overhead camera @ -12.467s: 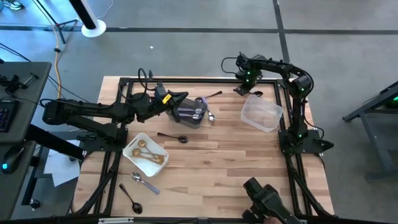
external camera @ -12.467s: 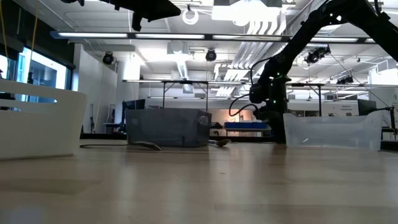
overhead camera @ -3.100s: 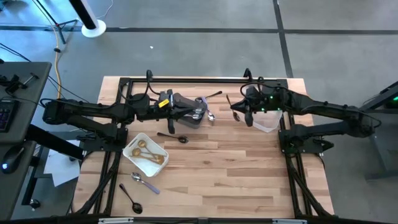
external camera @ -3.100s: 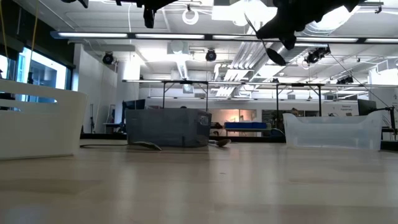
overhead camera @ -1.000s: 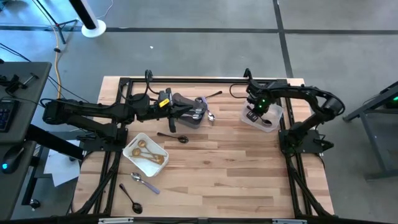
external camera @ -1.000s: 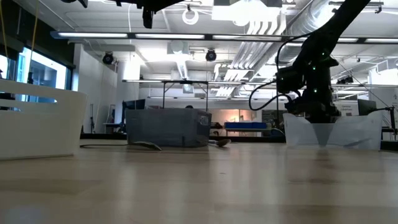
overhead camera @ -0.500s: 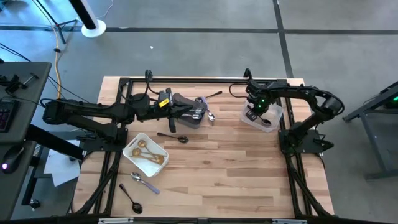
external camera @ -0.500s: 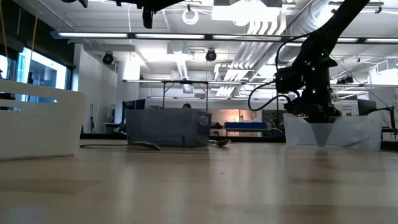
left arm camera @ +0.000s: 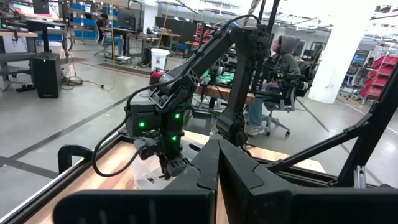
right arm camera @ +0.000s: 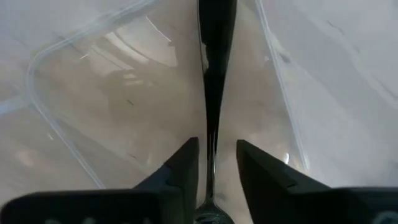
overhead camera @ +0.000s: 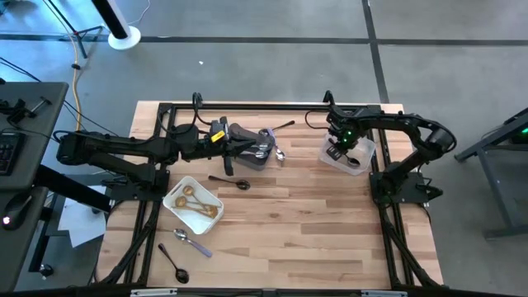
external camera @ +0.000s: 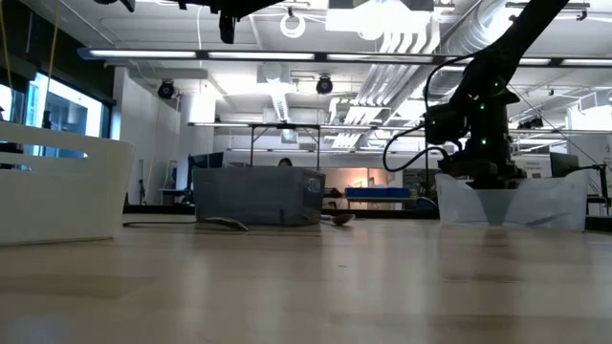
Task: Sort silverware by color (type)
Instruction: Put the center black spoon into the transparent bin
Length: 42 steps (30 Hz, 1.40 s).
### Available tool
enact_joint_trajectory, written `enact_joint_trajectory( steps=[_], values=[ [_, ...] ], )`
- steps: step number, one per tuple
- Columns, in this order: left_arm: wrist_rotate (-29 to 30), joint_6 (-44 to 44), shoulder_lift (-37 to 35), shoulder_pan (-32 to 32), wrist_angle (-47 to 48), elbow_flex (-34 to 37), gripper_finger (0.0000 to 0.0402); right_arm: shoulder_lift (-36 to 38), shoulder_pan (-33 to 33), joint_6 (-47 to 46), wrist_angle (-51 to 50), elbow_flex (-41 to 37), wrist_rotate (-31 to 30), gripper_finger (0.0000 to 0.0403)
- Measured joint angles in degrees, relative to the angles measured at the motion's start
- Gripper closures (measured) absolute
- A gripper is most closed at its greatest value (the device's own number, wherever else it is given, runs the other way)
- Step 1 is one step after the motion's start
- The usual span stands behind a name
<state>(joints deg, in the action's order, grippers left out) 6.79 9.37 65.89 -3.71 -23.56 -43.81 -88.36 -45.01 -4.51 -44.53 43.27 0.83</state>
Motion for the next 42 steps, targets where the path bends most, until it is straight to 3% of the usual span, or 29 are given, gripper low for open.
enact_joint_trajectory(
  steps=[6,17,23,28,34,42],
  values=[
    [0.0,0.0,0.0,0.0,0.0,0.0,0.0401,0.0,0.0,0.0,-0.1,0.0,0.3,0.0272],
    [0.0,0.0,0.0,0.0,0.1,0.0,0.0401,3.1,0.1,2.1,-8.1,6.0,1.2,0.027],
    [0.0,0.0,0.0,0.0,0.2,0.0,0.0401,9.3,0.1,3.0,-12.1,9.2,2.8,0.027],
    [0.0,0.0,0.0,0.0,0.2,0.0,0.0401,17.6,0.1,0.0,-11.8,10.2,7.7,0.027],
    [0.0,0.0,0.0,0.0,0.2,0.0,0.0401,28.8,2.6,-5.2,-6.0,10.2,11.9,0.027],
    [0.0,0.1,0.0,0.0,0.2,0.0,0.0401,37.3,13.3,-10.8,10.6,10.2,11.6,0.027]
  ],
)
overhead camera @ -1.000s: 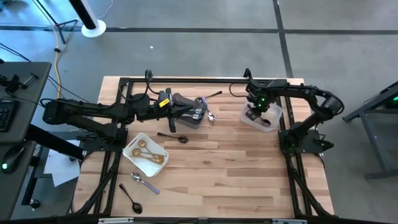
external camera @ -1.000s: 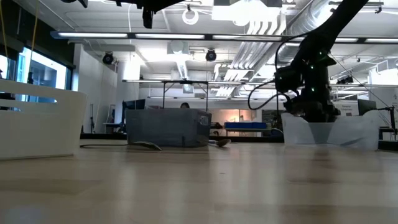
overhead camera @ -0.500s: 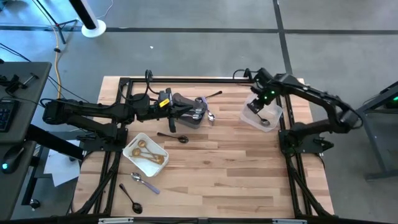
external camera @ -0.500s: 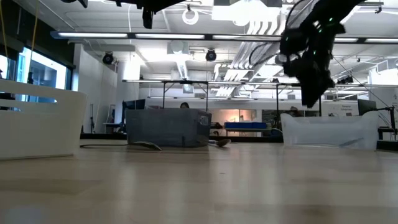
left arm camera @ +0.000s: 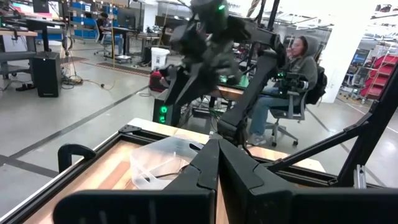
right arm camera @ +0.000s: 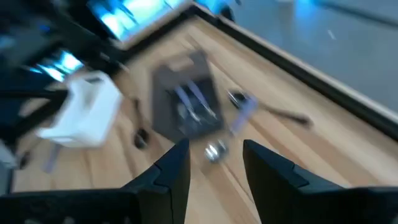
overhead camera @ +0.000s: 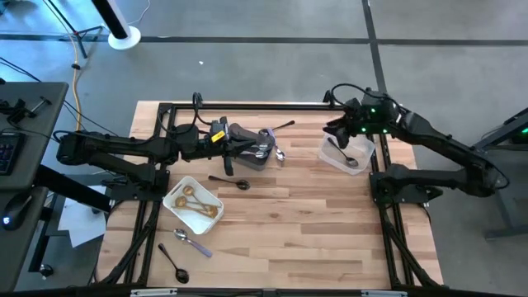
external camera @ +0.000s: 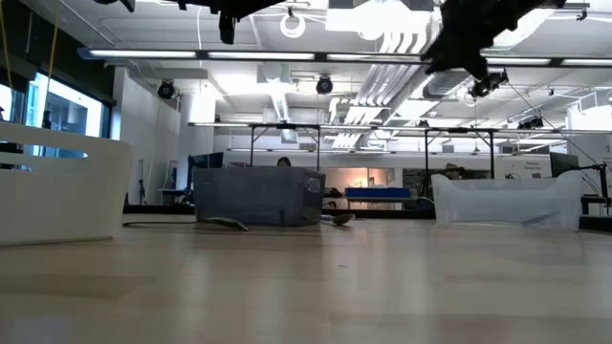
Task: Sort silverware by color (type)
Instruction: Put the center black spoon into the transparent bin
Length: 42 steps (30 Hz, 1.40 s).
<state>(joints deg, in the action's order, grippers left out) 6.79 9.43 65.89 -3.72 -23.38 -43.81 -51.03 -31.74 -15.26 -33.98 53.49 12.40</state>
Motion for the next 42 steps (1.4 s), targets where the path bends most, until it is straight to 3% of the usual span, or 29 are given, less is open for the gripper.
enact_joint_trajectory(
  steps=[11,19,23,31,42],
  values=[
    [-0.7,0.0,0.0,0.0,0.0,0.0,0.0401,-7.0,14.0,1.3,22.7,0.0,-3.2,0.027],
    [-2.1,0.0,0.0,0.0,-0.3,0.0,0.0401,-16.7,19.8,3.7,38.1,0.0,-3.1,0.0271],
    [-3.6,0.0,0.0,0.0,-0.5,0.0,0.0401,-19.8,21.1,3.7,43.6,0.0,-3.0,0.0296],
    [-3.8,0.0,0.0,0.0,-0.5,0.0,0.0401,-21.0,21.3,5.2,42.0,0.0,-1.8,0.0394],
    [-3.8,-0.1,0.0,0.0,-0.4,0.0,0.0401,-20.9,21.3,6.7,36.4,0.0,1.3,0.0402]
  ],
)
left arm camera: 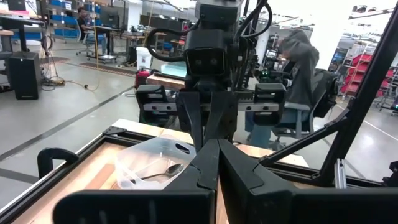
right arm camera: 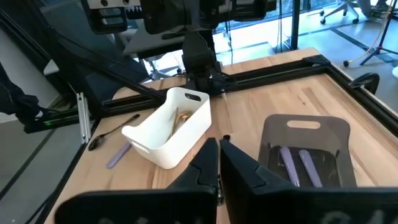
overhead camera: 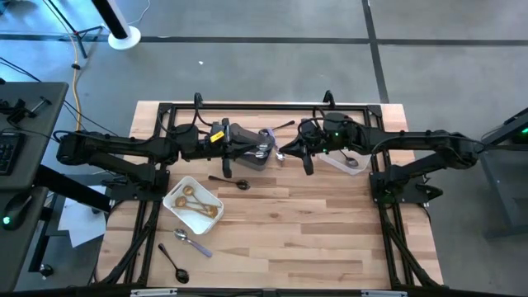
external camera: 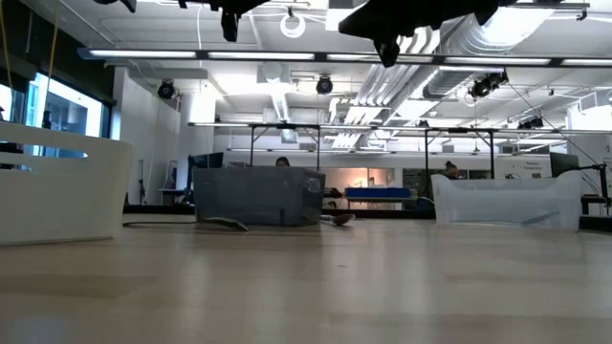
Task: Sort silverware by color (type)
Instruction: Put the center black spoon into the transparent bin
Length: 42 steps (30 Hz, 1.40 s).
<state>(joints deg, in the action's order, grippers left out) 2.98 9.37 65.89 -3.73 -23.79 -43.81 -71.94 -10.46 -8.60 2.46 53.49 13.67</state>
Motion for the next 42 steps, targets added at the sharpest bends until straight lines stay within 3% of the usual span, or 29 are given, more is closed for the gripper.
enact_joint_trajectory(
  steps=[11,18,37,42],
  values=[
    [0.0,0.0,0.0,0.0,0.0,0.0,0.0401,0.0,0.0,-0.2,2.0,0.0,3.1,0.0403],
    [0.0,0.0,0.0,0.0,0.0,0.0,0.0401,0.0,0.0,-1.6,13.0,0.0,3.3,0.0403],
    [0.0,-2.5,0.0,0.0,0.0,0.0,0.0401,0.0,0.0,-1.4,12.3,0.0,3.3,0.0403],
    [7.6,1.1,0.0,-0.4,5.9,-1.8,0.0393,0.0,0.0,-1.4,12.4,0.0,3.2,0.0403]
  ],
)
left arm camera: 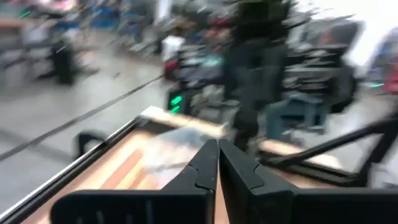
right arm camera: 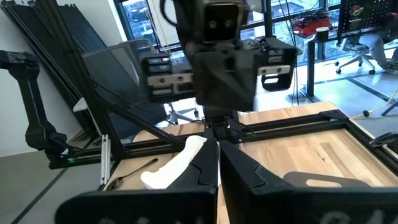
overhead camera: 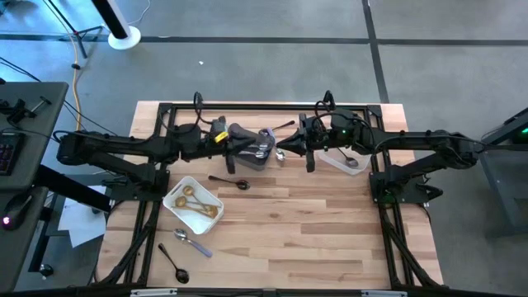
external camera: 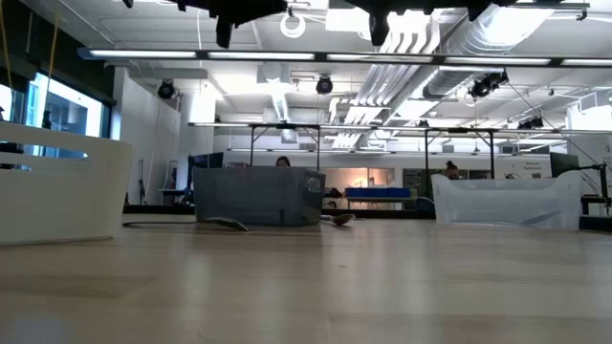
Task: Sort silverware by color (type)
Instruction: Put the center black spoon into the transparent bin
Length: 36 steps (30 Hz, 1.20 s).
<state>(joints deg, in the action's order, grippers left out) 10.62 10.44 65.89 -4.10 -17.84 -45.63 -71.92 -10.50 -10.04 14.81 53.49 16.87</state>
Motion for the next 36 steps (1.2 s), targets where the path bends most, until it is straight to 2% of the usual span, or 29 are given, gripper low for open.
enact_joint_trajectory(
  steps=[9,15,19,26,31,36],
  values=[
    [0.4,-2.2,1.9,-2.8,38.8,-14.7,0.0313,0.0,0.0,0.0,-0.4,0.0,-0.4,0.0403],
    [0.4,4.8,4.1,-2.3,57.1,-15.3,0.0258,0.0,0.0,0.0,-0.7,0.0,-0.4,0.0403],
    [-1.2,6.9,8.6,-1.3,65.9,-15.3,0.0233,0.0,0.0,0.0,-0.8,0.0,-1.1,0.0403],
    [-12.5,4.8,20.5,-1.0,66.6,-15.3,0.0217,0.0,0.0,-0.1,-2.3,0.0,-3.7,0.0403],
    [-12.9,-1.9,27.3,-1.0,66.1,-15.3,0.0216,0.0,0.0,-0.7,-2.5,0.0,-3.7,0.0403],
    [-12.9,-11.4,31.0,-1.0,63.1,-15.3,0.0216,0.0,0.0,-1.5,-3.0,0.0,-3.7,0.0403]
  ],
)
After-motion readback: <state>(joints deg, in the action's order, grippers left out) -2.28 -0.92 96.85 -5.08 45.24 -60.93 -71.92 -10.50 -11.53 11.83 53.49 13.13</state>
